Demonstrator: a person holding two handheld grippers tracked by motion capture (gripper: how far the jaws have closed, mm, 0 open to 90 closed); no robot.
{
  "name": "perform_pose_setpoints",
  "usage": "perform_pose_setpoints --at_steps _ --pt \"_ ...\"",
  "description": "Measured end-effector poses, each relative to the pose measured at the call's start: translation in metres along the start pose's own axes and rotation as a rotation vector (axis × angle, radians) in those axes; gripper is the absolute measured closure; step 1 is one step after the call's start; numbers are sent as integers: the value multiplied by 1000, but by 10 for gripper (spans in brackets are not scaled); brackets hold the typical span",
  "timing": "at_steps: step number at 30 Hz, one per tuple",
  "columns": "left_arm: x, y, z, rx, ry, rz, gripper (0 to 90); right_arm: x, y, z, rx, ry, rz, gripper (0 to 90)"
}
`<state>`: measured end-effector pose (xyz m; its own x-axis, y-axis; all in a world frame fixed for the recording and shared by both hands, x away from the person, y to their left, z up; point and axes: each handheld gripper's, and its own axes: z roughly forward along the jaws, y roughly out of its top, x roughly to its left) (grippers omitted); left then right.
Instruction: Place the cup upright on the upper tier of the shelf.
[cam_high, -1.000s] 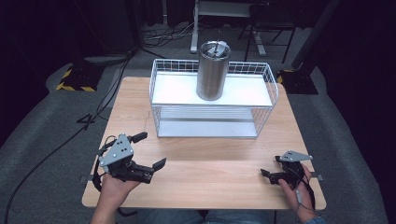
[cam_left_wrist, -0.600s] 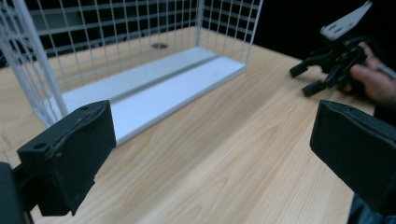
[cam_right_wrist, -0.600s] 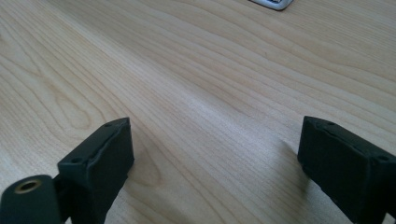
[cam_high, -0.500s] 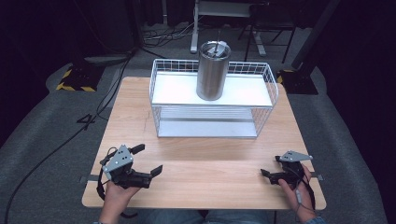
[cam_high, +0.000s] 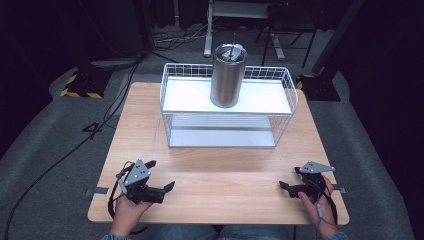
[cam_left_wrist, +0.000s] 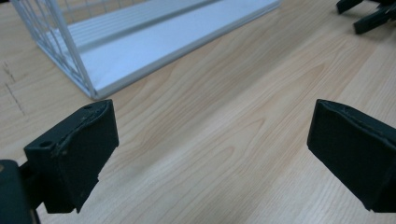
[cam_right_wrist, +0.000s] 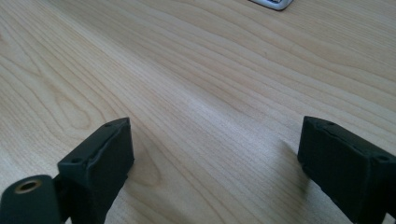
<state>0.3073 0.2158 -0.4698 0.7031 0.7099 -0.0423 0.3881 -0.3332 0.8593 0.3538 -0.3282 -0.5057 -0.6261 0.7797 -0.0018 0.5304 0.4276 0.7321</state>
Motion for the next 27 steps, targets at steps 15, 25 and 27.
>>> perform_pose_setpoints --at_steps 15,25,27 --pt "6 -9 15 146 19 -11 25 0 0 0 0 0 -1 111" --pt "6 -12 23 230 27 4 25 0 0 0 0 0 0 111" --pt "5 -12 24 234 25 -4 25 0 0 0 0 0 0 111"
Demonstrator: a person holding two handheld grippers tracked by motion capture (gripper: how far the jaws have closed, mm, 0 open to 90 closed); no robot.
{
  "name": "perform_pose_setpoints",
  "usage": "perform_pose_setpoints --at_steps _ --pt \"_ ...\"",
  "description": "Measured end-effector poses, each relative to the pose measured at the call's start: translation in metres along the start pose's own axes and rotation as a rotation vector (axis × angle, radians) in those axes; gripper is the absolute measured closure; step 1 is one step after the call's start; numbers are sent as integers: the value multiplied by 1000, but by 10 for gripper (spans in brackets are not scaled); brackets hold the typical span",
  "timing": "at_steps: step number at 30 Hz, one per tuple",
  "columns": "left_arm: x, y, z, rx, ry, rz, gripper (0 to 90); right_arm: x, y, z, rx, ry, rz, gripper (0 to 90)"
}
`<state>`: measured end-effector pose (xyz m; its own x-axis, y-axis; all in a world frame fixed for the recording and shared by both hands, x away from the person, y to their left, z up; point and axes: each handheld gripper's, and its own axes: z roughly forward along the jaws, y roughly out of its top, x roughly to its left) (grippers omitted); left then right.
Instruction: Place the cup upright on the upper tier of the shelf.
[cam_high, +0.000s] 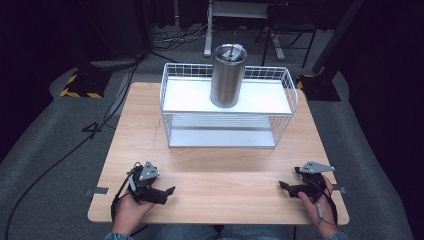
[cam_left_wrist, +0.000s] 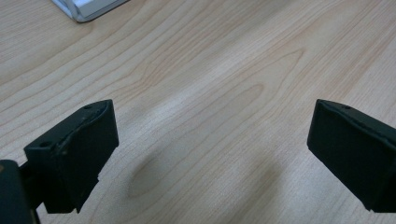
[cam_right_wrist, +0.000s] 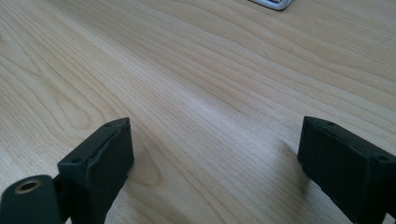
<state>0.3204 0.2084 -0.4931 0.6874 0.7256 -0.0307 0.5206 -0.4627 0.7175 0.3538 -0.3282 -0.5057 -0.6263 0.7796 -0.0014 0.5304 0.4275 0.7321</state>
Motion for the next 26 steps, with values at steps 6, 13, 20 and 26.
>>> perform_pose_setpoints --at_steps 6,13,20,26 --pt "-1 -1 3 23 18 2 24 0 0 0 0 0 -1 111" --pt "-3 -5 14 71 32 18 6 0 0 0 0 0 0 111" --pt "-1 -5 14 73 28 -16 3 0 0 0 0 0 0 111" --pt "-1 -5 14 73 28 -16 3 0 0 0 0 0 0 111"
